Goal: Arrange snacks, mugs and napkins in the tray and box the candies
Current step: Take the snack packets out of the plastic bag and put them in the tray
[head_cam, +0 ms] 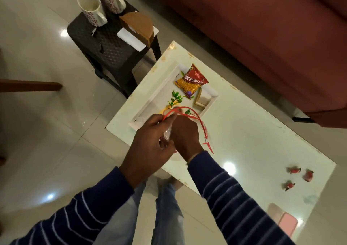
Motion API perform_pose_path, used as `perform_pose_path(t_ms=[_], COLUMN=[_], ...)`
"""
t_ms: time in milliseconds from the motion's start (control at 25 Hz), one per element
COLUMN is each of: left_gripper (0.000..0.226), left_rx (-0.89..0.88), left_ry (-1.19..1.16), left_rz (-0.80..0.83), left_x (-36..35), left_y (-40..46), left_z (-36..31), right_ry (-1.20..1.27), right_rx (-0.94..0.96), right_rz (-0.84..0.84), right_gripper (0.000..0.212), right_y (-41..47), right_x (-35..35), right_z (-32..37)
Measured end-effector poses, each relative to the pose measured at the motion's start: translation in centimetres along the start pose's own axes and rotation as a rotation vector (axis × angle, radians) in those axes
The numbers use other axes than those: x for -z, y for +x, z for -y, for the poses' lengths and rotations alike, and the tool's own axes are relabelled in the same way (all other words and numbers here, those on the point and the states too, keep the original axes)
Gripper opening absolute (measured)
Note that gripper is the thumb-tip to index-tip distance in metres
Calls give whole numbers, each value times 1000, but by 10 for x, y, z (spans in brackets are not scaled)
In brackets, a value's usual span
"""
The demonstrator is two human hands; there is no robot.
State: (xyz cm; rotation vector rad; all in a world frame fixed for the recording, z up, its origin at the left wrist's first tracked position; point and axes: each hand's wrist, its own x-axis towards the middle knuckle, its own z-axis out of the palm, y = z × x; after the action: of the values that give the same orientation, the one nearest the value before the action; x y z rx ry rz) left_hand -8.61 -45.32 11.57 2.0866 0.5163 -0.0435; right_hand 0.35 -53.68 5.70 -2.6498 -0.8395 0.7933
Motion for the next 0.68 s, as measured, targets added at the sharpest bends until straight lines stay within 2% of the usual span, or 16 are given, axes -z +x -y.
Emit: perform_pose_path(t_ms=[160, 240, 280, 360, 480, 680], left_gripper=[70, 67, 65, 63, 61, 57], left_rx=[75, 78, 82, 83, 65, 131], left_ry=[79, 107, 107, 89, 51, 41], left_rz=[-62, -67, -74, -84, -86, -147], left_x=[8, 12, 13, 12, 9, 11], left_y=[11, 14, 15, 16, 16, 16], left_z=[19, 27, 30, 33, 33, 36], right_ry=[-53, 45, 110, 64, -56, -92], right_rx=[75, 161, 262, 402, 407, 342], right_rz=[-251, -438, -523, -668, -752, -862], right_gripper=[38, 37, 34, 26, 20, 14], right_y=[-38, -55, -64, -72, -71, -52], right_x=[32, 51, 59, 63, 50, 37], right_z=[-12, -28, -38, -55, -68, -98])
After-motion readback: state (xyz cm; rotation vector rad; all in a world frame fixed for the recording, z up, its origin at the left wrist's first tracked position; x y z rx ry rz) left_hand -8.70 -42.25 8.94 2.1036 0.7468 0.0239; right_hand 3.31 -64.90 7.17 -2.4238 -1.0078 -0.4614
